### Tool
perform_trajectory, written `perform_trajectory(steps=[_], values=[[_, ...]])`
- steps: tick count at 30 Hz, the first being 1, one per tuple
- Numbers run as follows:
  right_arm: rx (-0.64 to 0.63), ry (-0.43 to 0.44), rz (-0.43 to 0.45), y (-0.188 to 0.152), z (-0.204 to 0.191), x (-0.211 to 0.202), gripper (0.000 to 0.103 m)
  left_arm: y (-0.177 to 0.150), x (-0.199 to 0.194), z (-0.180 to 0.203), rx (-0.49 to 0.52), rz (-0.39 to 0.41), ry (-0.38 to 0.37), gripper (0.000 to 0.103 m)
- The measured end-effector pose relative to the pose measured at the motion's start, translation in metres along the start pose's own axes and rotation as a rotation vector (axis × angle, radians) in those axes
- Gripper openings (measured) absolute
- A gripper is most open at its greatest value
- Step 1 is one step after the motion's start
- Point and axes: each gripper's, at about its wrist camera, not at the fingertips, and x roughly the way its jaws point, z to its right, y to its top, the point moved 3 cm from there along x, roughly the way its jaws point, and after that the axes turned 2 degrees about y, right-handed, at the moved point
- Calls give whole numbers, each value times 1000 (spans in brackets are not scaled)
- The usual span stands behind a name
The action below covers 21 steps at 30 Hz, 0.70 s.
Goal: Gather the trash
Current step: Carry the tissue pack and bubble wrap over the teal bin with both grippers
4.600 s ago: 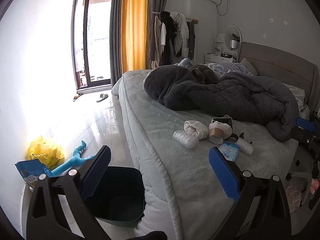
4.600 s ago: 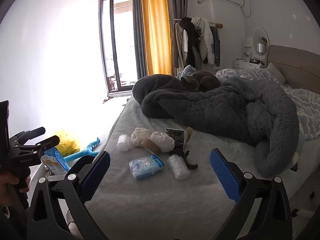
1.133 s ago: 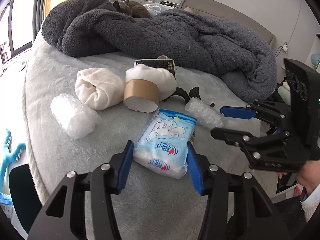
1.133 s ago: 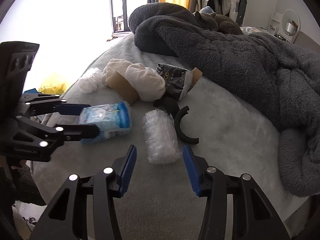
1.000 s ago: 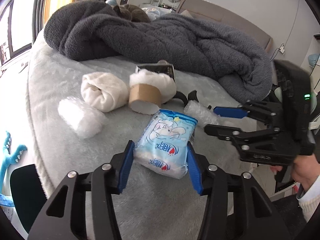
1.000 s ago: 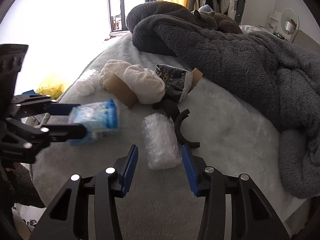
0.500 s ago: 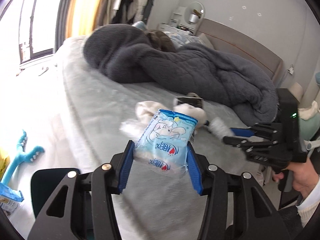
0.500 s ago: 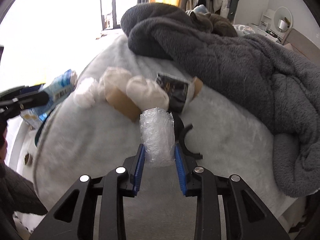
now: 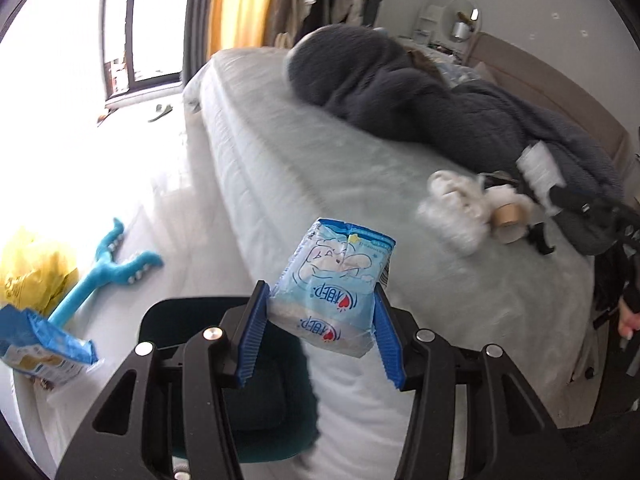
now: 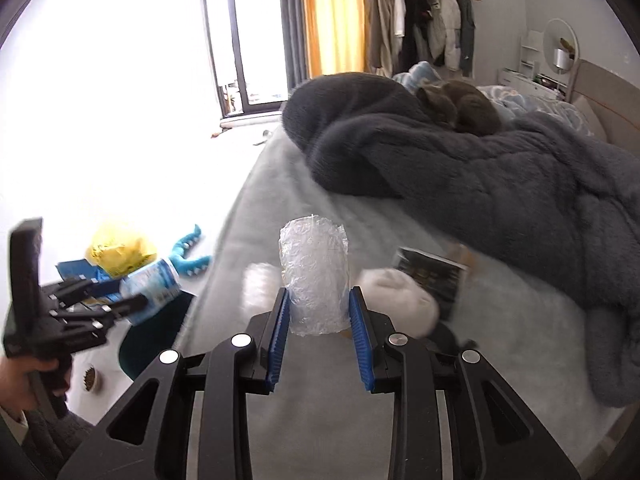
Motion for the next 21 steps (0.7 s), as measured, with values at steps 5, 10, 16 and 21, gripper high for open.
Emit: perform_trajectory(steps=[5,10,16,21], values=[[-25,65,19,14,-40,14,30,-19,9,-38,-20,-60,75,53],[-58,111,-2,18,-78,35,30,-37,13,-74,-48,-107,120,53],[-66,166,-31,19,-110,58,30,-57,23,-103,-98,-180,135,53],[-76,223,-73,11,-142,77,30,-76,37,-117,-138,-248,122,53]])
